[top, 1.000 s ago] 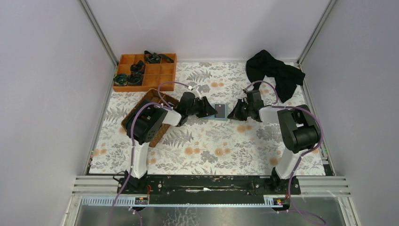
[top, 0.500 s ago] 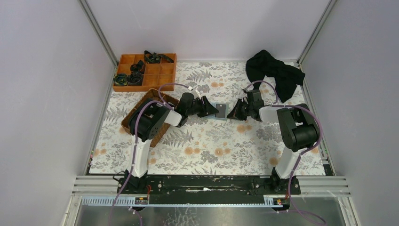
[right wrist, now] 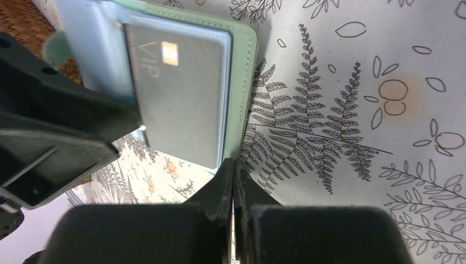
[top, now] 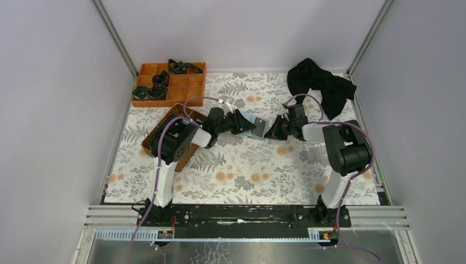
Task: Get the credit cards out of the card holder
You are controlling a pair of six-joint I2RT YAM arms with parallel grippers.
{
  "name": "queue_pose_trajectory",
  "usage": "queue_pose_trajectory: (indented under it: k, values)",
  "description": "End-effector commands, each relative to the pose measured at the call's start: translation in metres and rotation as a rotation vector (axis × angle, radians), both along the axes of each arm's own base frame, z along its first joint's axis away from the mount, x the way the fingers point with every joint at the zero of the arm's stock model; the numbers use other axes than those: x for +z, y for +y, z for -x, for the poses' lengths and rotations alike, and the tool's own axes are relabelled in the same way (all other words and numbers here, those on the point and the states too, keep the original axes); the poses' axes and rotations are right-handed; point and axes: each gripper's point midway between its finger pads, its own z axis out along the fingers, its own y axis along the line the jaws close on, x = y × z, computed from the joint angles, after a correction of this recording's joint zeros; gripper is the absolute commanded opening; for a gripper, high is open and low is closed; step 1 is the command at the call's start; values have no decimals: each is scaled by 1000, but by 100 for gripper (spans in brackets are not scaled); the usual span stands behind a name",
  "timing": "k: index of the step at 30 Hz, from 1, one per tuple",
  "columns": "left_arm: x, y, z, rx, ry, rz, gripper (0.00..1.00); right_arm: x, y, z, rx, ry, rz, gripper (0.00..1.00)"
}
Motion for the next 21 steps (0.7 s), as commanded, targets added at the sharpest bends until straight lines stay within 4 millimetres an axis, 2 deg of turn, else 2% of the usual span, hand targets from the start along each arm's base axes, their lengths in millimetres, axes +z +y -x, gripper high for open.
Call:
queue_pose_trajectory:
  k: [1,4,13,21]
  values:
    - [41,-23,20,-143,-59,173,40,-14,5,4,23,35,12,0]
    - [40,-24,21,-157,-56,181,36,-15,4,4,21,37,16,0]
    - [10,-26,23,-160,-9,117,34,-16,5,5,25,45,13,0]
    - [-1,-45,35,-227,12,105,33,-16,6,5,27,45,9,0]
